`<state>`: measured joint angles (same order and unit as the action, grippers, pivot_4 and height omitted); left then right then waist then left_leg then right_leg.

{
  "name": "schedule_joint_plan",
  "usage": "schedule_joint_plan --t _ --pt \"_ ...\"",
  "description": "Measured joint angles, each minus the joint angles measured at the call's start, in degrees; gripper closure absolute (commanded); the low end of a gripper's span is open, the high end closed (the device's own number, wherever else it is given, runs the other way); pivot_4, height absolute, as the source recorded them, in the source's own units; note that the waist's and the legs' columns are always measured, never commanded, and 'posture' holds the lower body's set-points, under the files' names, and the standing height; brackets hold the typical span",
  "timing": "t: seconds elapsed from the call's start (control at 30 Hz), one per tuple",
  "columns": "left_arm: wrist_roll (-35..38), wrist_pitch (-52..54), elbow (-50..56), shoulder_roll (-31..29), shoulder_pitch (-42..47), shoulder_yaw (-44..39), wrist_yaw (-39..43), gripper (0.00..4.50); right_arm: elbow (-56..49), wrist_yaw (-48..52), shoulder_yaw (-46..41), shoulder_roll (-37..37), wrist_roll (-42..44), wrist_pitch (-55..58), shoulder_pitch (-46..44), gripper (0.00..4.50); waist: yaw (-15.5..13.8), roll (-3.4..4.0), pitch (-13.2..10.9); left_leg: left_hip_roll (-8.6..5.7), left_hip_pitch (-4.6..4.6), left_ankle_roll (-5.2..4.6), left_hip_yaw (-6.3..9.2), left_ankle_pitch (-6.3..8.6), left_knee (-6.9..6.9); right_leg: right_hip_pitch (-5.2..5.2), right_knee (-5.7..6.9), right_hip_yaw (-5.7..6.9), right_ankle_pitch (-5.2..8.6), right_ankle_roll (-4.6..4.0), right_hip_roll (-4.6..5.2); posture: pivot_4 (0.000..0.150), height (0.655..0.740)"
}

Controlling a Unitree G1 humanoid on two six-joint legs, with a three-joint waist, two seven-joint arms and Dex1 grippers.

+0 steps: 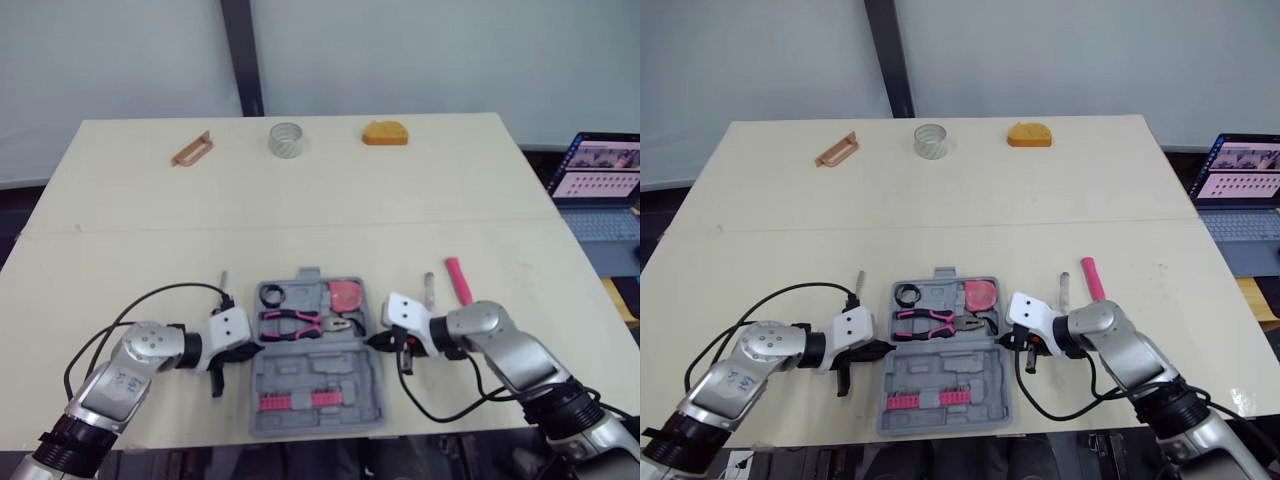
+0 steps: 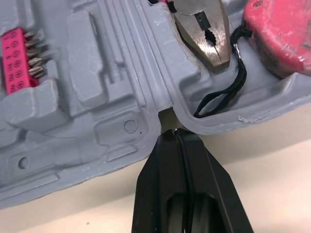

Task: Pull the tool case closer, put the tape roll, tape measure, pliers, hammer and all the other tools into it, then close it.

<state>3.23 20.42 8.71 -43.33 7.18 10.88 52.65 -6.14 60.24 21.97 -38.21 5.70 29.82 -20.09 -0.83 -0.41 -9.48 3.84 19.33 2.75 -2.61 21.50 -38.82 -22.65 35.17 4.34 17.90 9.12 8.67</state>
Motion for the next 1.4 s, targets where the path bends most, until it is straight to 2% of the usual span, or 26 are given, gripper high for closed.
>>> schedule_joint_plan --t 0.37,1.4 --pt "-2.3 -1.7 -3.7 2.5 3.6 0.2 -1.7 4.50 2.3 -1.2 -0.4 1.3 -1.2 -0.1 -1.6 4.48 -0.3 0.01 0.0 0.00 0.02 0.00 0.00 0.00 -0.04 0.00 0.01 0.00 -0.01 0.01 0.00 0.150 0.7400" --pt "-2.4 -2.8 -4.5 2.8 3.7 0.1 -1.6 4.50 4.3 -1.5 -1.0 2.5 -2.6 -2.3 -1.8 4.48 -0.3 0.01 0.0 0.00 0.01 0.00 0.00 0.00 -0.04 0.01 0.01 0.00 -0.02 0.02 0.00 0.150 0.7400"
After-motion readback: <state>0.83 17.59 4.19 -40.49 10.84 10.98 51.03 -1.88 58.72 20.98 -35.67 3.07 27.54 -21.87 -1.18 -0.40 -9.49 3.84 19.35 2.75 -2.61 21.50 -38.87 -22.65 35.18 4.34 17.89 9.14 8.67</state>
